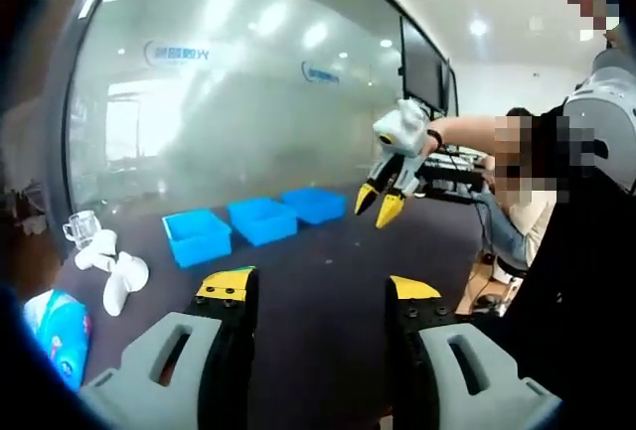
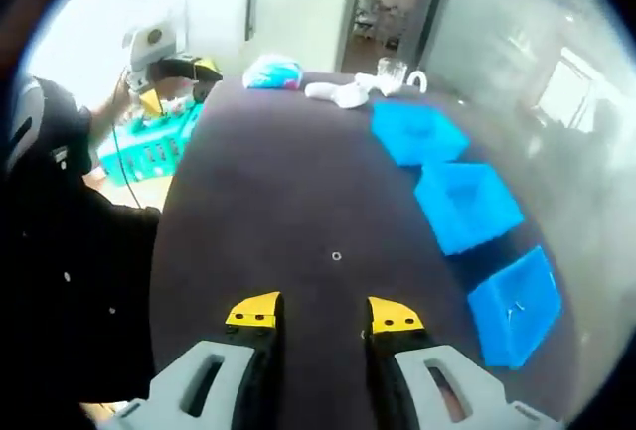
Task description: Sort the screws, nuts, and washers into the corresponding bins
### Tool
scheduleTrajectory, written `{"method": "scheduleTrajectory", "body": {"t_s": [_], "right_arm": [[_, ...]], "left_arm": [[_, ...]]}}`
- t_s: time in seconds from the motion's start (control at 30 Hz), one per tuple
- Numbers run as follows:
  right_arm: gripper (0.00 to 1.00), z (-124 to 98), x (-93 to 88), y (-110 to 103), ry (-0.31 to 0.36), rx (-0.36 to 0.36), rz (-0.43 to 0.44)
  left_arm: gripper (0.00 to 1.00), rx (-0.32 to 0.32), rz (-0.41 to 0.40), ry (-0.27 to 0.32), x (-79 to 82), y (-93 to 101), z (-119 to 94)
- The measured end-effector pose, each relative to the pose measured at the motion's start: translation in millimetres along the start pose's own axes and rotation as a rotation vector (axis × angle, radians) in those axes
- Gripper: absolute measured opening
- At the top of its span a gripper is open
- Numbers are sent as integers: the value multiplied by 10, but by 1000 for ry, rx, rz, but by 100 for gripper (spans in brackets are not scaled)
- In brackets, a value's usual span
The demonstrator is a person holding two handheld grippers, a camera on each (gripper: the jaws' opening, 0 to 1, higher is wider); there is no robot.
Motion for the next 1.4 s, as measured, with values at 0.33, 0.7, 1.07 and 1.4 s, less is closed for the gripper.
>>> {"method": "scheduleTrajectory", "body": {"t_s": [0.33, 0.7, 1.07, 1.4], "right_arm": [[26, 389, -61, 25, -123, 52, -41], [24, 631, 26, -21, -178, 98, -62], [21, 773, 1, -31, -226, 131, -82], [17, 827, -67, -24, -258, 164, -67]], "left_arm": [[50, -4, -2, -18, -43, 13, -13], [50, 12, 3, -40, -72, -19, -65], [50, 12, -1, -76, -124, -22, -92], [50, 12, -5, -93, -153, -6, -101]]}}
Point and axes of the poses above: the point that each gripper's makers call its tool centre point, and the gripper's own axes: z roughly forward along the fingers, y roughly to its right, x roughly out of its top, the point moved 1 cm from there along -z, roughly backward along the fingers, and after that the axes turned 8 degrees about y, right-handed, at the moved point
